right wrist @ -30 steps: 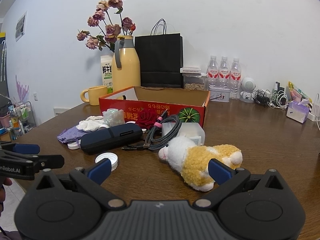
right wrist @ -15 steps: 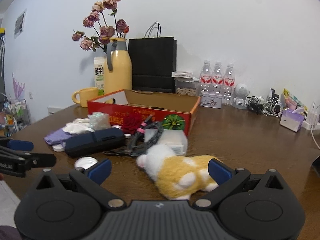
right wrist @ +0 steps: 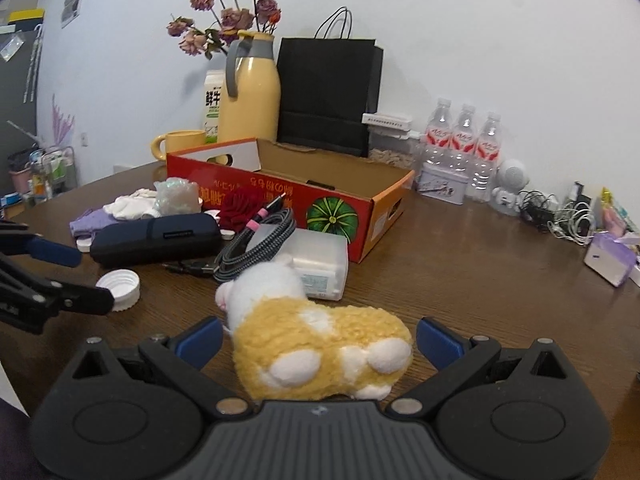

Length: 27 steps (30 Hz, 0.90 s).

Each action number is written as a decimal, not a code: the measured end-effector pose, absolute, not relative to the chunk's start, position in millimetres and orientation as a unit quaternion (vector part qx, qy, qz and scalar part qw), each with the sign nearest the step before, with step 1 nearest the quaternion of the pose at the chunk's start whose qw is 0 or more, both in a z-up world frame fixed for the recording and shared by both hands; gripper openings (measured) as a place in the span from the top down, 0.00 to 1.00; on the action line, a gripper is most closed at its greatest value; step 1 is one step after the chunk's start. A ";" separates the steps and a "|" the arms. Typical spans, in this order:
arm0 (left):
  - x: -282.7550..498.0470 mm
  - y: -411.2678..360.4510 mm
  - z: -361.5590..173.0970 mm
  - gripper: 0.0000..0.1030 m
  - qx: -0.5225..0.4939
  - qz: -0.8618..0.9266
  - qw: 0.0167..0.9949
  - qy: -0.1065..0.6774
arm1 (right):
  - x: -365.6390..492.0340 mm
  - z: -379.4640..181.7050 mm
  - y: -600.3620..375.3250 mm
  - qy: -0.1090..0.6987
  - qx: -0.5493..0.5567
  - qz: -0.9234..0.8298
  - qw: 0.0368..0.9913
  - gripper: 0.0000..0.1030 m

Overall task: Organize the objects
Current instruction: 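Grasp the white bottle cap with the left tool while the right tool grasps the yellow-white plush sheep, then carry the cap with the left tool into the cardboard box while the right tool drops the plush in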

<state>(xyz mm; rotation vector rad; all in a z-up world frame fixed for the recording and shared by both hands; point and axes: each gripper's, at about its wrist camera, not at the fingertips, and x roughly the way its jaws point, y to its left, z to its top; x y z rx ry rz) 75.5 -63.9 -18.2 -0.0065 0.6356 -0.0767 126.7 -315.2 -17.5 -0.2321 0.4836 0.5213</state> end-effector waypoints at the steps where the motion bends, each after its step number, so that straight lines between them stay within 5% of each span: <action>1: 79.0 -65.9 -20.2 0.26 -0.001 -0.038 0.948 0.318 | 130.8 -19.2 -316.4 0.241 -0.112 0.261 0.928 0.00; 7: 93.0 -73.0 -28.3 0.33 0.011 -0.027 0.943 0.330 | 149.2 -28.6 -319.0 0.264 -0.098 0.290 0.915 0.00; 11: 95.5 -74.9 -27.4 0.60 0.017 -0.030 0.945 0.325 | 155.0 -30.8 -317.5 0.266 -0.092 0.297 0.912 0.00; 27: 95.5 -63.7 -19.3 0.60 0.001 -0.057 0.952 0.301 | 148.7 -28.3 -308.4 0.268 -0.092 0.273 0.919 0.04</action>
